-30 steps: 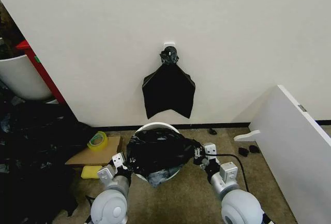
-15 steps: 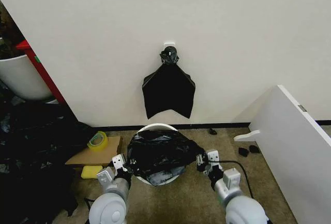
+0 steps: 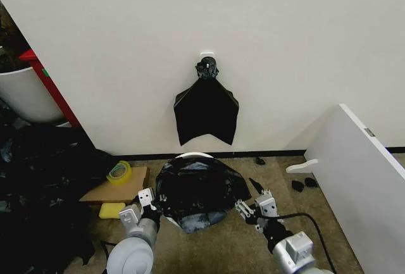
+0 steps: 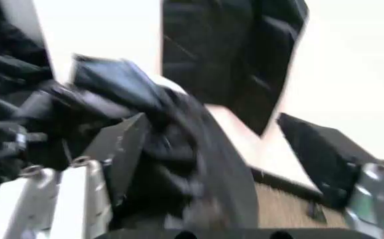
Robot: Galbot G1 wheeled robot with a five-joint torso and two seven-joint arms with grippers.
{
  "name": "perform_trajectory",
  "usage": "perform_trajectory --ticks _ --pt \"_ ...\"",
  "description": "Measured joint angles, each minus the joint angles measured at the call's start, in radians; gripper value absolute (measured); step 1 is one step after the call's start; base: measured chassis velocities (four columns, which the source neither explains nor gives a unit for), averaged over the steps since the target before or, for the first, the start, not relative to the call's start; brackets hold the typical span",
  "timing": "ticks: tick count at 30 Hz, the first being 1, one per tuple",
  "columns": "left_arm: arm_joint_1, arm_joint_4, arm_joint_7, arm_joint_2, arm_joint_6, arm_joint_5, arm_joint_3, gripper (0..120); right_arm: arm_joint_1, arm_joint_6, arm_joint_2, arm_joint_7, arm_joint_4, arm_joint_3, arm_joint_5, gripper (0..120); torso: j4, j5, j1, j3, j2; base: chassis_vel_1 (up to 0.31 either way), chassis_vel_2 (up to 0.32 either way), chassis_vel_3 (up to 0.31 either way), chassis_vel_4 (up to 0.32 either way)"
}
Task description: Place the garbage bag over the trash bin.
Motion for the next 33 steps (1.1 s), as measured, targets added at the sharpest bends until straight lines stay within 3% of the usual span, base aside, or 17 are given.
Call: perform_trajectory --ticks 3,6,13,20,33 --pt "-0.003 -0.016 0.013 0.019 0.002 0.01 0.004 1 0.056 0.01 0.0 -0.029 -0.015 -0.008 0.021 94 0.0002 0.0001 0.0 0.0 0.0 0.0 0.0 0.0 0.0" --pt "-0.004 -0.018 0.015 0.037 0.003 -0.007 0.002 1 0.102 0.037 0.021 -0.056 -0.035 0.009 0.08 99 0.0003 0.0005 0.0 0.0 0.0 0.0 0.0 0.0 0.0" --pt "-0.008 -0.014 0.021 0.072 0.002 -0.021 0.005 1 0.091 0.049 0.068 -0.159 0.003 0.126 0.195 100 0.0001 -0.0001 0.0 0.0 0.0 0.0 0.0 0.0 0.0" --pt "-0.008 -0.024 0.027 0.085 -0.005 -0.005 -0.003 1 0.006 0.049 0.08 -0.208 0.019 0.236 0.2 100 0.0001 0.0004 0.0 0.0 0.0 0.0 0.0 0.0 0.0" --pt "-0.002 -0.022 0.01 0.077 -0.02 -0.003 -0.027 1 0.02 0.02 0.108 -0.217 0.017 0.227 0.183 100 0.0 0.0001 0.0 0.0 0.0 0.0 0.0 0.0 0.0"
